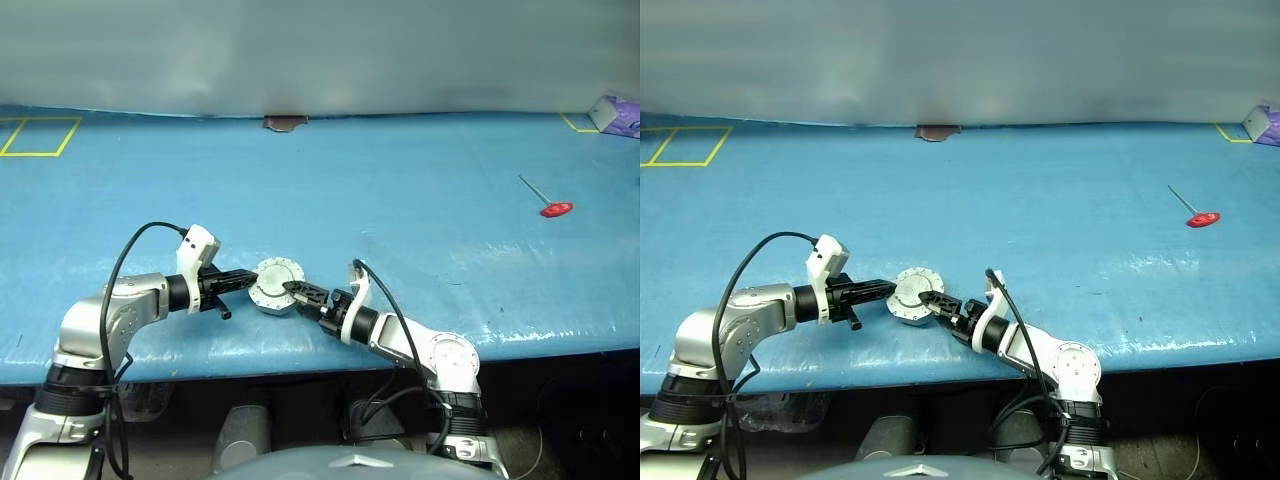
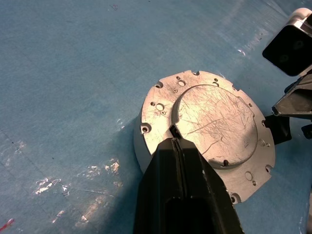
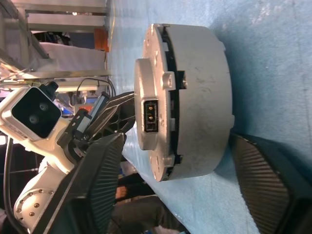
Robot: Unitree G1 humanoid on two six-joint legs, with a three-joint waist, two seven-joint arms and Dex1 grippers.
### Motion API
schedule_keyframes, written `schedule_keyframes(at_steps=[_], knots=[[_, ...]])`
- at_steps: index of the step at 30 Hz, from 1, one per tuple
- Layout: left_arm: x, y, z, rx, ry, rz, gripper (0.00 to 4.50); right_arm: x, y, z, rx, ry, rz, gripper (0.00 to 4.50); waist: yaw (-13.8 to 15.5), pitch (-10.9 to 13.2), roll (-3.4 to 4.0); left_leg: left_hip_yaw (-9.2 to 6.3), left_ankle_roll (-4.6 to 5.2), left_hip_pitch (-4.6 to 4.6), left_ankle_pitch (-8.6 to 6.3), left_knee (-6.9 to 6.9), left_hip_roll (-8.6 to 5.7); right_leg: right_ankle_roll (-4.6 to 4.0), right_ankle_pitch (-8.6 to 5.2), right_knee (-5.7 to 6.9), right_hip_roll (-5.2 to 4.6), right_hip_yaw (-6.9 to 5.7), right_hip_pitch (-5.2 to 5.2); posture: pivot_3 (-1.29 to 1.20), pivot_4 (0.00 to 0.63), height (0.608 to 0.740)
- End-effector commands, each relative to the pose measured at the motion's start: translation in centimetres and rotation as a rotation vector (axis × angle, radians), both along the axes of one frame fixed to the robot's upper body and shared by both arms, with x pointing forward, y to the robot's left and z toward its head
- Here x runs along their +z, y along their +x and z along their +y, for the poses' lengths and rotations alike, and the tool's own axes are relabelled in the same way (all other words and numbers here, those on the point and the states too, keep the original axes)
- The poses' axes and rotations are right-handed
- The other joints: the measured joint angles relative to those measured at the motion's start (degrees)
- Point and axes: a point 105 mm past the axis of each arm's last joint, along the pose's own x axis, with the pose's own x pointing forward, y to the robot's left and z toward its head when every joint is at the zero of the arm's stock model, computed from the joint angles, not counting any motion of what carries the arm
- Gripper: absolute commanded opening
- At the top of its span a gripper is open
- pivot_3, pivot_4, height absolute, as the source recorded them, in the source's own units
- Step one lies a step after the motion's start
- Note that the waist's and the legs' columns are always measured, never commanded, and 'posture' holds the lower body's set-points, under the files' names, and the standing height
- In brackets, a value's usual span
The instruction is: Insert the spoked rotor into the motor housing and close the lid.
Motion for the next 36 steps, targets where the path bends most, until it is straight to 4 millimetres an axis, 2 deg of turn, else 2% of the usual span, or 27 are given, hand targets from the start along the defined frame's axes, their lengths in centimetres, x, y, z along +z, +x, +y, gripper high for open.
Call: schedule_keyframes(at_steps=[1,4,6,15,18,23,28,31,35,36], knots=[[-0.6,-0.5,-0.1,-0.004,0.01,0.033,0.0,1.4,-0.2,1.5,0.005,0.104,-0.008,2.55,0.0,0.0,0.0,0.0,0.0,0.0,0.0,0.0,0.0,0.0,0.0,0.0,0.0,0.01,0.0,0.0,0.15,0.74],[-0.6,-0.5,-0.1,-0.003,0.01,0.034,0.0,1.1,-0.5,1.3,0.009,0.094,-0.001,1.53,0.1,0.0,0.0,-0.01,0.0,0.0,0.0,0.0,0.0,0.0,0.0,0.0,0.0,0.02,0.0,0.0,0.15,0.74],[-0.6,-0.5,0.0,-0.003,0.011,0.035,0.0,1.0,-0.6,1.2,0.012,0.087,0.005,1.14,0.1,0.0,0.0,-0.01,0.0,0.0,0.0,0.0,0.0,0.0,0.0,-0.01,0.0,0.02,0.01,0.0,0.15,0.74],[-0.5,-0.5,-0.1,-0.002,0.006,0.035,0.0,0.3,-0.7,1.0,0.0,0.053,0.017,1.14,0.0,0.0,0.0,0.01,0.0,-0.01,0.0,-0.01,0.0,0.01,0.0,-0.01,-0.01,0.07,-0.02,0.0,0.15,0.74],[0.0,-0.5,-0.1,0.003,-0.02,0.015,0.0,-0.3,-0.2,0.7,-0.045,0.015,0.035,1.14,0.0,0.0,0.0,0.01,0.01,-0.01,0.0,-0.02,0.0,0.01,0.0,-0.01,-0.01,0.08,-0.03,0.0,0.15,0.74],[4.0,0.4,0.1,0.108,-0.2,-0.134,0.0,-0.9,0.2,0.1,-0.104,0.006,0.063,1.14,0.1,0.0,-0.02,0.01,0.01,-0.01,0.0,0.02,0.16,0.02,0.01,0.01,0.0,0.08,-0.03,0.0,0.15,0.74],[6.4,-0.2,0.8,0.286,-0.447,-0.2,0.0,-0.4,0.2,-0.2,-0.125,0.047,0.057,1.14,0.1,0.0,-0.02,0.08,0.01,0.02,0.0,0.12,0.32,0.11,0.07,-0.01,-0.01,0.16,0.05,0.0,0.15,0.74],[6.1,-0.7,2.3,0.477,-0.673,-0.149,0.0,0.6,0.5,-0.5,-0.147,0.099,0.041,1.14,0.1,0.0,-0.05,0.13,0.02,-0.01,-0.01,0.11,0.31,0.19,0.12,-0.08,-0.03,0.25,0.03,0.0,0.15,0.74],[3.3,-2.7,1.5,0.605,-0.863,0.034,0.0,2.3,1.4,-1.2,-0.191,0.174,0.005,1.14,0.2,0.0,-0.15,0.14,0.05,-0.07,-0.03,0.15,0.27,0.24,0.15,-0.13,-0.04,0.28,0.02,0.0,0.15,0.74],[2.7,-3.1,1.3,0.64,-0.92,0.08,0.38,2.6,1.6,-1.2,-0.198,0.185,-0.004,1.14,0.3,0.0,-0.14,0.13,0.05,-0.09,-0.03,0.19,0.26,0.24,0.15,-0.14,-0.04,0.27,0.02,0.0,0.15,0.74]])
